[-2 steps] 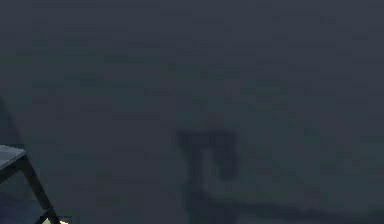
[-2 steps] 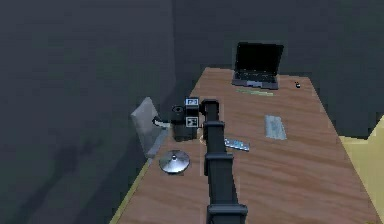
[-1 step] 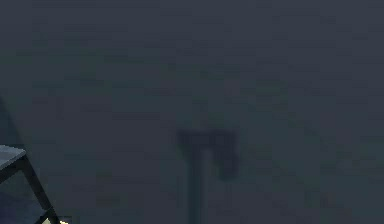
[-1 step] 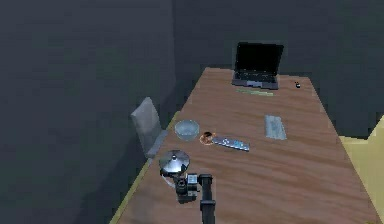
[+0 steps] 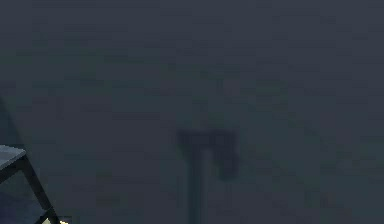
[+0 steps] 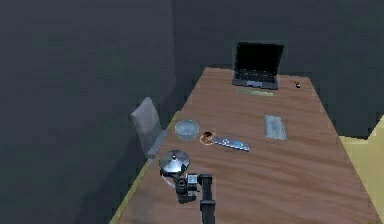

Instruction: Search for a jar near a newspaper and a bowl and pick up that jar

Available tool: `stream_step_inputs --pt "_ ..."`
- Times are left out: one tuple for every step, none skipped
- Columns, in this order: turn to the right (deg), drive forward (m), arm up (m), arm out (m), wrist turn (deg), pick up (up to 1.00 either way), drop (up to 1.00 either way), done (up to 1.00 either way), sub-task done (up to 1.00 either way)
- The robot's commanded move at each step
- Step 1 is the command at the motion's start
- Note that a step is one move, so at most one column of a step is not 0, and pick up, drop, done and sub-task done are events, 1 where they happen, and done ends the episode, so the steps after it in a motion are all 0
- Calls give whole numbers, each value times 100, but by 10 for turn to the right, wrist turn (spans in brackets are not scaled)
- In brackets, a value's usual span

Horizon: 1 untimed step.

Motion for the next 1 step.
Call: stream_step_inputs --pt "0 0 10 0 0 0 0 0 0"
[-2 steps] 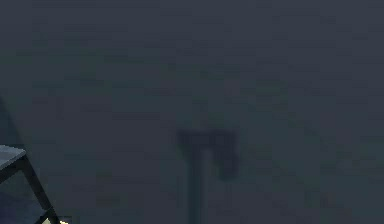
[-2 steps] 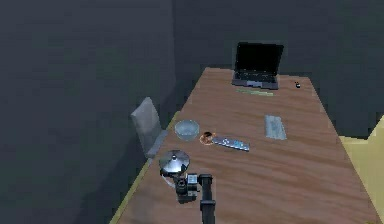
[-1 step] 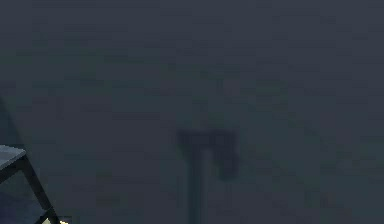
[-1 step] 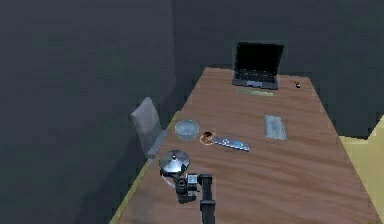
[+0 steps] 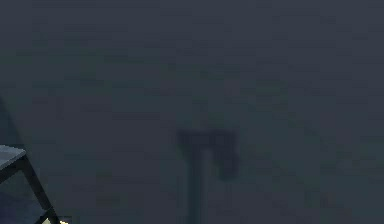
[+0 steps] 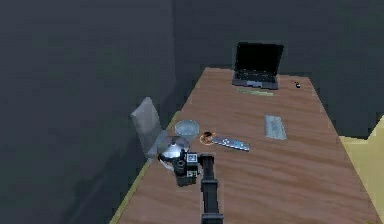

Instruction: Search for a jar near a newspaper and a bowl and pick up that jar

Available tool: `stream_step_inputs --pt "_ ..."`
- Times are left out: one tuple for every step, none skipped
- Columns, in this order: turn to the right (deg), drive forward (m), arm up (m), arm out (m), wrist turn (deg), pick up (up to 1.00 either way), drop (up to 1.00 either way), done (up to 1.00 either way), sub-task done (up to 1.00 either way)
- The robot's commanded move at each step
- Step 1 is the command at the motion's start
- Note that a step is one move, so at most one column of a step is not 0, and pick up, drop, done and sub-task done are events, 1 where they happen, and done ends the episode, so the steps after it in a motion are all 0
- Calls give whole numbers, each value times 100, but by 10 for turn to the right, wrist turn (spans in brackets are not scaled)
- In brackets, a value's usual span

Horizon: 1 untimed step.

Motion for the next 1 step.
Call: stream_step_inputs --pt "0 0 0 0 0 0 0 100 0"
